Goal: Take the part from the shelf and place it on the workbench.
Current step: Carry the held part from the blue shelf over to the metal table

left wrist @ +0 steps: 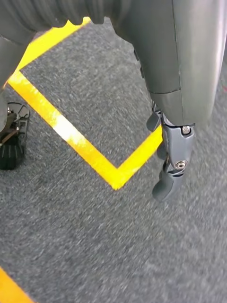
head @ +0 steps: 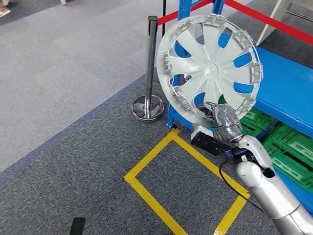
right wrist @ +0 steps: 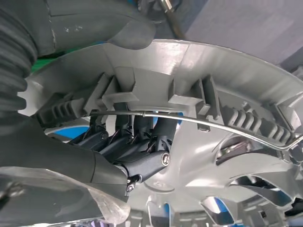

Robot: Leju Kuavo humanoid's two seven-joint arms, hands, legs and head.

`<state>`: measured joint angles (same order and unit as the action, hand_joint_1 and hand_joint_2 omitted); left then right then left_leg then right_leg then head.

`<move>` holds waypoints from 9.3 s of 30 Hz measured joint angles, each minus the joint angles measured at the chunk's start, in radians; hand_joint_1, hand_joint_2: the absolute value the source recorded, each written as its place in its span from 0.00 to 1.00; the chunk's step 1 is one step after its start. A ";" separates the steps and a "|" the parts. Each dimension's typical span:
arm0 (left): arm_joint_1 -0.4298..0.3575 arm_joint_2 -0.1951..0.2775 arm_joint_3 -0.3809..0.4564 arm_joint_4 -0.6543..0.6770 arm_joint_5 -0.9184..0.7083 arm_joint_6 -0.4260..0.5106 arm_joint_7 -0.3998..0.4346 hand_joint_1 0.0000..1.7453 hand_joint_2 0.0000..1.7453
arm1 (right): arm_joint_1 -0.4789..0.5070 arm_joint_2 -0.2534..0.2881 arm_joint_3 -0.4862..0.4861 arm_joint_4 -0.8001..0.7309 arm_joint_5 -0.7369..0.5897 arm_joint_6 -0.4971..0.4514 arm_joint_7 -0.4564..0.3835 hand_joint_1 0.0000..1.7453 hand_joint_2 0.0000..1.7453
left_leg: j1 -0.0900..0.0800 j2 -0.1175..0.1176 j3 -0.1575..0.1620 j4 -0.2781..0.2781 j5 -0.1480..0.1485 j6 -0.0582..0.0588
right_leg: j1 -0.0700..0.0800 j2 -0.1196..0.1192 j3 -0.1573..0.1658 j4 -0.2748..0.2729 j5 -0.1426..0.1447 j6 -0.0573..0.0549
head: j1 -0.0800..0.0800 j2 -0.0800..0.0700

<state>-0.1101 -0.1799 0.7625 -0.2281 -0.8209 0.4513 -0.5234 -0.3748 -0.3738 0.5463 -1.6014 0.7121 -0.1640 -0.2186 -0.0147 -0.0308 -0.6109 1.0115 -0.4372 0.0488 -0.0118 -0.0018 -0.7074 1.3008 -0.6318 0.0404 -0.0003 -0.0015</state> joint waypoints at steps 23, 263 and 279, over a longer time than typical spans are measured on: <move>0.002 0.000 0.007 0.000 -0.002 0.001 0.002 0.00 1.00 | 0.036 -0.068 -0.044 -0.015 -0.052 0.011 -0.008 1.00 1.00 | -0.010 0.107 -0.015 0.026 -0.010 -0.032 | 0.001 -0.119 0.149 -0.271 0.110 -0.017 | -0.013 0.000; 0.001 0.008 0.008 0.001 -0.059 0.006 0.042 0.00 1.00 | 0.219 -0.171 -0.224 -0.163 -0.042 0.067 -0.084 1.00 1.00 | 0.014 0.023 -0.135 0.251 -0.069 -0.057 | -0.019 -0.051 0.141 -0.267 0.119 -0.021 | -0.012 0.000; -0.001 0.005 0.008 0.001 -0.062 0.005 0.044 0.00 1.00 | 0.200 -0.176 -0.220 -0.166 -0.051 0.070 -0.083 1.00 1.00 | 0.001 -0.038 -0.013 0.013 0.001 -0.004 | -0.018 0.012 0.035 -0.110 0.086 0.022 | -0.002 0.000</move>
<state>-0.1114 -0.1751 0.7710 -0.2270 -0.8825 0.4561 -0.4794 -0.1743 -0.5503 0.3266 -1.7671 0.6615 -0.0942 -0.3012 -0.0132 -0.0688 -0.6239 1.0245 -0.4358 0.0449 -0.0302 0.0099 -0.6726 1.1908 -0.5454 0.0624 -0.0021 -0.0015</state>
